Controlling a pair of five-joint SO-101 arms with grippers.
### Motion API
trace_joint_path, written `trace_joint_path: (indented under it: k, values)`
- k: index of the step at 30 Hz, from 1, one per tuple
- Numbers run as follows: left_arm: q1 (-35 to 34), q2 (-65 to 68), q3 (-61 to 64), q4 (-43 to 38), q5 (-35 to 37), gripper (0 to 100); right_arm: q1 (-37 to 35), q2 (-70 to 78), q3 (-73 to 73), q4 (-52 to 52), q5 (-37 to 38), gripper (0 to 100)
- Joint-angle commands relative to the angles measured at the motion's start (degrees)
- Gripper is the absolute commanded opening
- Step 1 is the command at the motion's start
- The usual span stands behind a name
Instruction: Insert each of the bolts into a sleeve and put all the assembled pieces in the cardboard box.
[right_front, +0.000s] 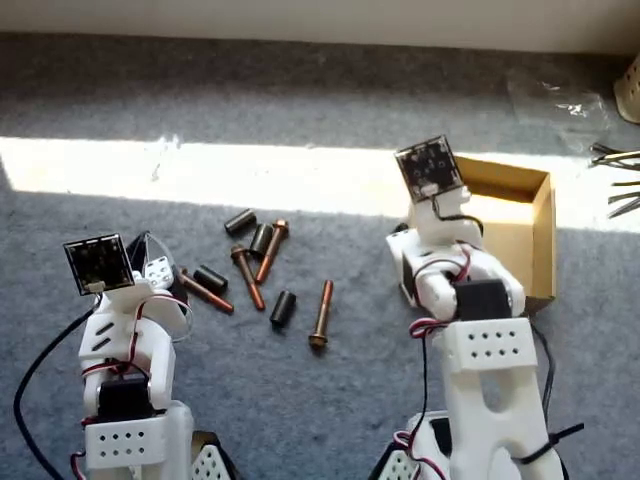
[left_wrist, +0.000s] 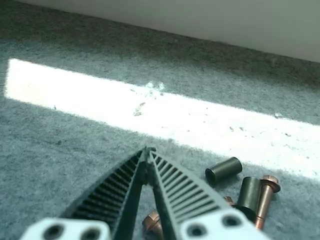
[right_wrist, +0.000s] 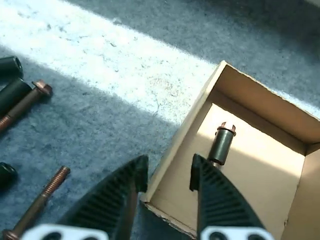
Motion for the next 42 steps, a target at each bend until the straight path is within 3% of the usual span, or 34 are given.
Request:
trace_joint_path:
  k: [1, 6, 13, 21, 25, 27, 36, 42]
  values:
    - [-0.84, -0.66, -0.40, 0.18, 0.09, 0, -0.75, -4.44, 0.84, 0.48, 0.62, 12.7]
    - [-2.95, -0.66, -0.40, 0.35, 0.09, 0, -2.77, -4.97, 3.38, 3.30, 0.62, 12.6]
    - [-4.26, -0.66, -2.15, 3.25, 0.35, 0, -14.46, -5.05, 3.56, 8.13, 0.35, 2.8]
    - [-4.79, -0.66, -4.70, 7.21, 0.18, 0, -25.27, -4.62, 4.09, 7.78, -0.09, 2.6]
    - [-7.78, -0.66, -4.62, 7.21, 0.18, 0, -25.89, -0.75, 4.44, 6.29, -13.45, 9.4]
    - [-8.40, -0.66, -4.62, 7.21, 0.18, 0, -25.98, 3.03, 4.26, 4.44, -16.53, 14.1]
    - [-9.98, -0.66, -4.62, 7.12, 0.26, 0, -35.56, 21.67, 0.75, 0.92, -35.08, 13.9]
    - [-13.23, -0.66, -4.62, 7.12, 0.44, 0, -36.97, 31.25, -9.71, 1.19, -43.43, 14.2]
